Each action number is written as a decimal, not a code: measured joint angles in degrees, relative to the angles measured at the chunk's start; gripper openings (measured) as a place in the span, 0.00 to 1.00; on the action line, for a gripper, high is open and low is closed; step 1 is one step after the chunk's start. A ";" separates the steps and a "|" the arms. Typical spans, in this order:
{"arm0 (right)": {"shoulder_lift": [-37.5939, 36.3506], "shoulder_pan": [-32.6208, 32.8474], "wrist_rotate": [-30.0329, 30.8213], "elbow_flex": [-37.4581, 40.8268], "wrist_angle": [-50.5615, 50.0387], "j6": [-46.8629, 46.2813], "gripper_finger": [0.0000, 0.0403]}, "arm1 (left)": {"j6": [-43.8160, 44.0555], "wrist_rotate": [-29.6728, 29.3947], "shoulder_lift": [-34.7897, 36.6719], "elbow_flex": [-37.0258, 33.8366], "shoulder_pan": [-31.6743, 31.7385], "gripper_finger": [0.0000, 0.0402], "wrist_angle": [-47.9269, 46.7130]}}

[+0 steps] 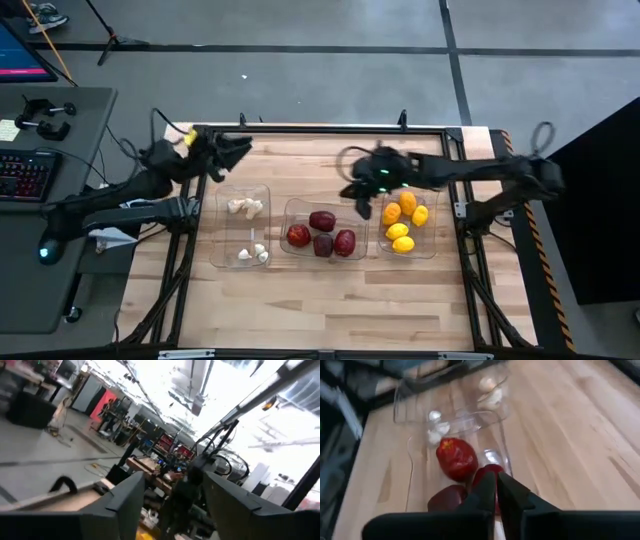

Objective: Sort produce into baskets
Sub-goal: Return to Home Position

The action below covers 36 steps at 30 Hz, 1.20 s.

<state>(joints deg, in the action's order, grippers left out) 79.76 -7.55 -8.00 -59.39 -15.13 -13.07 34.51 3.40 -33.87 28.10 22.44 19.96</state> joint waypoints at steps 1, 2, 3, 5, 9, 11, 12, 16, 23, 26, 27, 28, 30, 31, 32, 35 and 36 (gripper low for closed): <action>-3.09 0.46 1.52 3.33 1.92 -2.19 0.02 | 0.92 -1.32 -0.34 -2.16 -1.22 0.46 2.61; -5.76 0.96 2.96 6.26 3.65 -4.23 0.03 | 1.59 -2.68 -0.71 -4.16 -2.37 0.43 4.77; -8.28 1.33 4.50 8.96 5.21 -6.03 0.04 | 2.35 -4.02 -0.92 -6.22 -3.45 0.40 6.55; -12.88 1.96 6.73 13.80 8.26 -9.71 0.03 | 2.75 -5.91 -1.04 -9.19 -5.16 0.32 9.13; -19.78 2.15 8.22 20.47 14.48 -15.63 0.01 | 2.92 -6.84 -0.14 -12.90 -6.85 0.12 12.97; -21.92 2.01 8.16 21.96 15.99 -17.13 0.01 | 2.64 -6.32 0.65 -14.19 -7.49 0.03 13.95; -22.59 1.94 8.17 22.16 15.96 -17.76 0.01 | 2.75 -6.21 1.14 -15.04 -7.82 0.02 13.83; -23.97 1.82 8.64 21.84 16.48 -17.89 0.00 | 3.40 -6.07 2.83 -19.16 -9.27 0.02 16.57; -24.05 1.82 7.66 21.55 15.63 -11.01 0.00 | 3.41 -7.51 6.06 -25.73 -10.84 0.00 22.78; -24.01 1.88 6.22 21.63 14.26 -11.37 0.00 | 3.83 -7.52 7.66 -27.49 -11.14 0.00 22.35; -24.01 1.88 6.16 21.63 14.56 -13.83 0.00 | 3.87 -7.50 8.18 -27.48 -11.38 0.00 21.41; -24.05 1.88 6.01 21.63 14.59 -15.54 0.00 | 3.57 -7.30 8.69 -27.48 -11.69 0.00 20.59; -24.03 1.89 5.18 21.63 14.43 -16.72 0.00 | 2.90 -6.98 9.35 -27.48 -12.29 0.00 19.22; -24.03 1.99 3.88 21.63 14.41 -16.67 0.00 | 2.83 -6.95 9.57 -27.48 -12.52 0.00 18.66; -24.05 2.06 2.27 21.63 14.44 -16.50 0.00 | 2.83 -6.95 9.81 -27.48 -12.64 0.00 18.25; -24.12 2.40 -1.06 21.63 12.61 -17.15 0.00 | 2.83 -6.08 10.17 -27.46 -12.81 0.00 18.10; -24.48 2.77 -1.32 21.63 11.35 -17.02 0.00 | 2.83 -5.23 10.35 -27.46 -12.81 0.00 18.10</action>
<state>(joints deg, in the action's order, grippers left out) 55.28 -4.79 -9.32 -37.76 -3.78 -30.09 37.34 -1.83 -23.52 0.64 9.63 38.06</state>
